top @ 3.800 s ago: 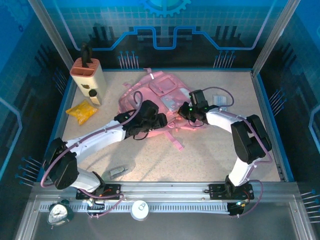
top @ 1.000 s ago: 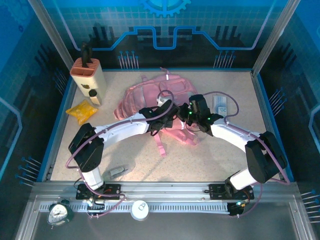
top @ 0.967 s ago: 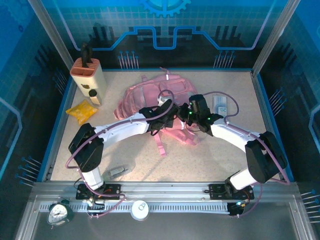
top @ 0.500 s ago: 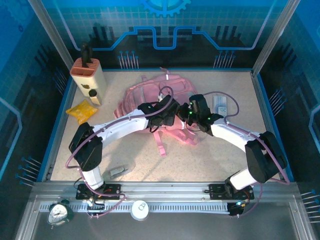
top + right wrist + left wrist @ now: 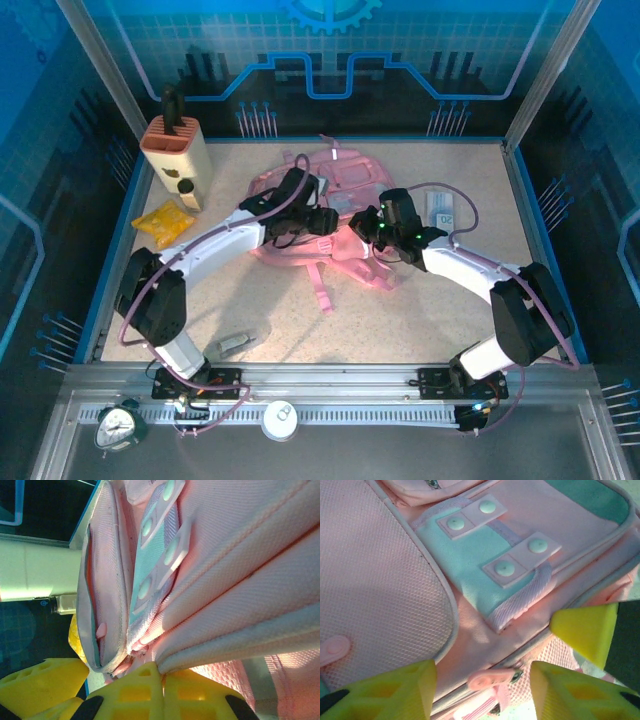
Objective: Pack the student bag
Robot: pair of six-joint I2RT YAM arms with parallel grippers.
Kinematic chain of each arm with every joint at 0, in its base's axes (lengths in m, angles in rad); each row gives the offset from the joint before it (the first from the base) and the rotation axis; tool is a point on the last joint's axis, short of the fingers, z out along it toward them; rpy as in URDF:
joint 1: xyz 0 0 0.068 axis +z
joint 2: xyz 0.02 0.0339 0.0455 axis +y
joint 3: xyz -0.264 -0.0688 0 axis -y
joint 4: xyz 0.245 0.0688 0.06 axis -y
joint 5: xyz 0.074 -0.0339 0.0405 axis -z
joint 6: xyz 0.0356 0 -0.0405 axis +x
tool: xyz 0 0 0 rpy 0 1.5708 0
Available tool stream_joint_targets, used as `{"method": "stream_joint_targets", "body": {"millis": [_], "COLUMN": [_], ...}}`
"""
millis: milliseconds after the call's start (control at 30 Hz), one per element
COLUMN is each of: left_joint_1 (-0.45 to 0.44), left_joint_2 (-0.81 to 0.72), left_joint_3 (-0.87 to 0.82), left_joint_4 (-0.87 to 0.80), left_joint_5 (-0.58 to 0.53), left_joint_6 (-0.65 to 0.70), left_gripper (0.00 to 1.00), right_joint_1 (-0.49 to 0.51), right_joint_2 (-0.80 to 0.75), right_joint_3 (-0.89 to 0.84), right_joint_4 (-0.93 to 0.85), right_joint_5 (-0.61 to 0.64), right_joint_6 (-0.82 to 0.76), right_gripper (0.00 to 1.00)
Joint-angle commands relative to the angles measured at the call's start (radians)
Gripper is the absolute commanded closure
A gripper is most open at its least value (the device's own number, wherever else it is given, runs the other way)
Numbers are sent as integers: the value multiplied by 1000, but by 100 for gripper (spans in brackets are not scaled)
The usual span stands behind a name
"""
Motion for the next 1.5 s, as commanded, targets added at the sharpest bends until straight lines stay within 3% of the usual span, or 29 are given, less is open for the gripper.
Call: {"method": "stream_joint_targets", "body": {"millis": [0,267,667,800,1033,1200,1333,1467], "left_joint_1": [27,27,28,28,27,21,15,-40], "left_joint_2": [-40,9,74,73,78,62,35,-50], "left_joint_3": [-36,-24,11,12,18,-14,-29,-85], "left_joint_4": [73,57,57,49,23,51,23,54], "left_joint_5": [148,228,276,220,228,294,242,97], "left_joint_6": [111,246,265,288,295,268,238,158], "left_gripper": [49,52,55,51,40,49,54,59], "right_joint_1": [-13,-14,-14,-14,-15,-15,-14,-15], "right_joint_2": [-22,-28,-27,-23,-20,-15,-16,-21], "right_joint_3": [46,46,49,50,51,52,55,51], "right_joint_4": [35,29,22,24,26,30,26,30], "right_joint_5": [-31,-27,-25,-29,-28,-30,-31,-25], "right_joint_6": [-36,-44,-49,-48,-48,-47,-47,-47], "right_gripper": [100,100,100,100,100,100,100,100]}}
